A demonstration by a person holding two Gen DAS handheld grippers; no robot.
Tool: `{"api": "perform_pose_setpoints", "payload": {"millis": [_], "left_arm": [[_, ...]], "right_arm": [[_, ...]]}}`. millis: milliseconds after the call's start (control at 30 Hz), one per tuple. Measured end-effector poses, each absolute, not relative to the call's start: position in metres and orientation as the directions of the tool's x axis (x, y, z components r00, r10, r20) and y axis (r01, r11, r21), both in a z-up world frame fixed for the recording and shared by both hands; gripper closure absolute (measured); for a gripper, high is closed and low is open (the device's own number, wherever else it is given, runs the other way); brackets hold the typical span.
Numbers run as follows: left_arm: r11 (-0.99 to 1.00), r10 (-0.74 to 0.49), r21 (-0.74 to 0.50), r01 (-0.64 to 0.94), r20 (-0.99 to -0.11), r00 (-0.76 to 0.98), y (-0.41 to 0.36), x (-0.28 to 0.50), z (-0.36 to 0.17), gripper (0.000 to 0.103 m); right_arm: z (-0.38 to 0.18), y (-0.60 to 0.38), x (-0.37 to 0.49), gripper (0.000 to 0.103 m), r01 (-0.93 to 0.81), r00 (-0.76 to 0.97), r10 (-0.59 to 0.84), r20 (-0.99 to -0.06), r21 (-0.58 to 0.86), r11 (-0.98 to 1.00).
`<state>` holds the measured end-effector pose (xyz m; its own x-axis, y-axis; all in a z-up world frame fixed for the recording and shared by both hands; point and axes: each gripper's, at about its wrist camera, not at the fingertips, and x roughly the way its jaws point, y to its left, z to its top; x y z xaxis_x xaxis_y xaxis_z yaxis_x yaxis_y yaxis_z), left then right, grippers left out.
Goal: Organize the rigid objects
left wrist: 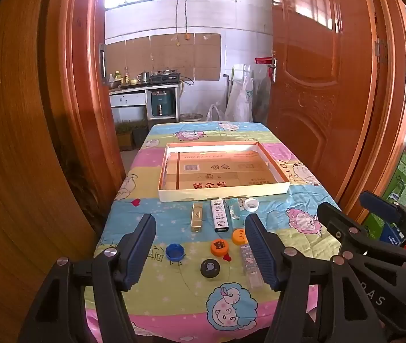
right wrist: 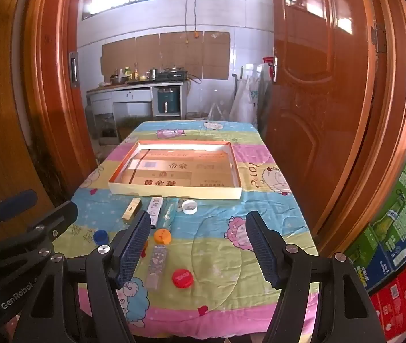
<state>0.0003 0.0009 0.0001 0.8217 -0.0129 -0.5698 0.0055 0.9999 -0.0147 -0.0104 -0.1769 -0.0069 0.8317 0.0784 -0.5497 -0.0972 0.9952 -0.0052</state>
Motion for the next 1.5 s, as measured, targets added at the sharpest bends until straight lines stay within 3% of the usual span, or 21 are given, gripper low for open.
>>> {"api": "perform_pose_setpoints", "payload": {"millis": [1500], "left_arm": [[0.999,0.012,-0.033,-0.037,-0.558,0.83,0.01,-0.004,0.001,0.038]], "right_arm": [[-0.003,-0.176,-0.017,0.032,-0.108,0.831,0.092,-0.548,0.003,0.994]]}}
